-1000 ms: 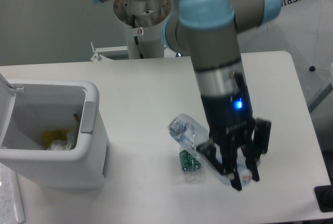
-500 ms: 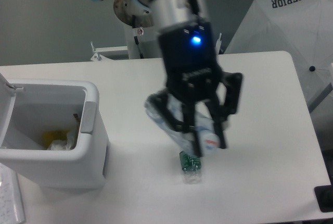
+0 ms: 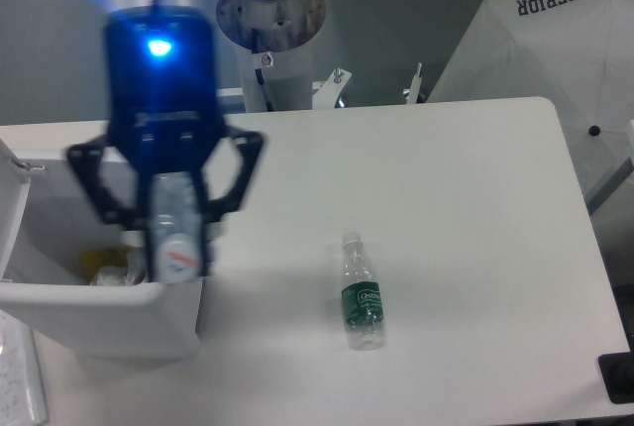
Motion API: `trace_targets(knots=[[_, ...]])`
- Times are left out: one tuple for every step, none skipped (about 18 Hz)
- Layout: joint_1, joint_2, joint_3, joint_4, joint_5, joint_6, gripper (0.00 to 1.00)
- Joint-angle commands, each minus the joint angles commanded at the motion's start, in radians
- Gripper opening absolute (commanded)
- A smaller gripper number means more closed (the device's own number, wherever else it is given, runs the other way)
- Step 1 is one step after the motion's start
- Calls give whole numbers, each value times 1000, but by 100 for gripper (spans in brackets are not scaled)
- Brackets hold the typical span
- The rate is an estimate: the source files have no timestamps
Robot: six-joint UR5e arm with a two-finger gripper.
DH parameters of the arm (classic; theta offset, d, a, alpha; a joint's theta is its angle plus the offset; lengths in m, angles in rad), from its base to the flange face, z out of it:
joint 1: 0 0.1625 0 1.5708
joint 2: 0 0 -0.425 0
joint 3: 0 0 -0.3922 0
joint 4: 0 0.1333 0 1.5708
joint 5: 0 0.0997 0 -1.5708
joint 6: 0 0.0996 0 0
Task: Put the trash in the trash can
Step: 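Lift the clear bottle and carry it over the white trash bin, then lower the clear bottle into the bin and open the gripper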
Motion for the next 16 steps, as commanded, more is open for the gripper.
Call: trace_targets(knots=[[-11, -2, -3, 0, 0, 0, 33], [-25, -2, -14, 0, 0, 0, 33], [-34, -2, -25, 0, 0, 0, 33], [-37, -2, -32, 0, 0, -2, 33], [-45, 0, -43, 0, 2, -2, 33], [-55, -2, -52, 0, 3, 0, 33], [-58, -2, -61, 0, 8, -2, 33], [-60, -2, -71, 0, 11, -2, 33], [-65, -2, -78, 0, 12, 0, 33], [-68, -3, -81, 0, 12, 0, 33], [-68, -6, -83, 0, 12, 0, 33], [-69, -9, -83, 0, 12, 0, 34], [-69, -11, -84, 0, 12, 2, 38], [-69, -11, -84, 0, 12, 2, 39], [-69, -11, -89, 0, 12, 2, 40], [-69, -11, -91, 0, 12, 2, 40]])
